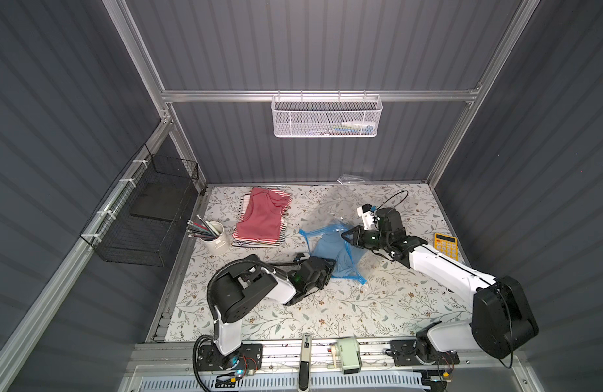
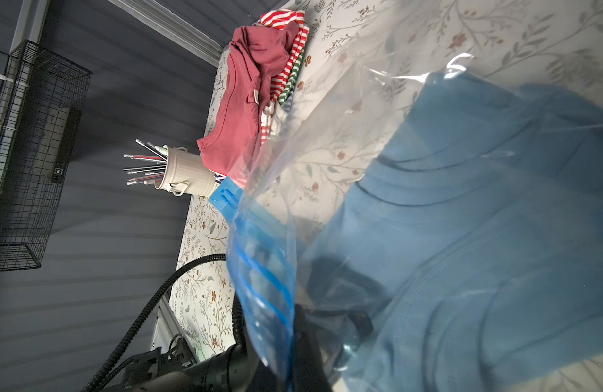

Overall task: Take the tank top out of the vacuum bag
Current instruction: Take out the tank top from the vacuum bag.

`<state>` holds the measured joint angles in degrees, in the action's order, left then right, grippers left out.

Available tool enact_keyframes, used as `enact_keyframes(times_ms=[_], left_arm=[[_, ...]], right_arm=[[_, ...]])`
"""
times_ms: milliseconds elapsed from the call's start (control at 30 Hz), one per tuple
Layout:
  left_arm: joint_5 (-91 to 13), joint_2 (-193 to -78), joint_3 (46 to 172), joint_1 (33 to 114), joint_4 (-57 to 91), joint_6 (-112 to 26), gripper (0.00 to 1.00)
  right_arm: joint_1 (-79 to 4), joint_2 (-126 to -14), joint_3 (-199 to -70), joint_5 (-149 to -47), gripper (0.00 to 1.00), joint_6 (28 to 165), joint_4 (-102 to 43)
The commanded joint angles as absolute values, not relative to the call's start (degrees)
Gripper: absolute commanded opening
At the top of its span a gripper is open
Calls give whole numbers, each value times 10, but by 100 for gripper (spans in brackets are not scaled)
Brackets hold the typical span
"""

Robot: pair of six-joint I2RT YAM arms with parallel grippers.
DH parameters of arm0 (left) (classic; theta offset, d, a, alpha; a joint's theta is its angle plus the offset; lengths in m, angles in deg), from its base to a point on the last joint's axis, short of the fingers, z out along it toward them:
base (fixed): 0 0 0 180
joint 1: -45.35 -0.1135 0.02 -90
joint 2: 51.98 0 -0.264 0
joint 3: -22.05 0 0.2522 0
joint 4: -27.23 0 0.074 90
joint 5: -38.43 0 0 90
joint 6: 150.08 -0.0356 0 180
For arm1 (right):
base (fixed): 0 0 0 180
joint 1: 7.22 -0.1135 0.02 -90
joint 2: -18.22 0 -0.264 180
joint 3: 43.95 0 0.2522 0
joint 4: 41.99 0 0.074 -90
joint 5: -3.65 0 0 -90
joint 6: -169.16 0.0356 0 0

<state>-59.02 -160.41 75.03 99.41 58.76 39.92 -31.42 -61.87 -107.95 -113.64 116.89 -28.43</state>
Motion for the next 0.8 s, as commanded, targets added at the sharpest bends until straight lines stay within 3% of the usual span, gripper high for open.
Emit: enact_keyframes(times_ms=[0,67,167,767], left_arm=[[-589,-1630,788,997,585,398,38],[-583,-1647,810,991,587,387,26],[-575,-1668,829,984,611,383,0],[-566,-1497,789,982,576,360,0]], right_arm=[[-312,-616,-1073,-1146,0,1177,-300],[-312,-613,-1069,-1145,0,1179,-302],[-312,-613,-1067,-1147,0,1179,-303],[-283,-611,-1075,-1107,0,1151,-255]])
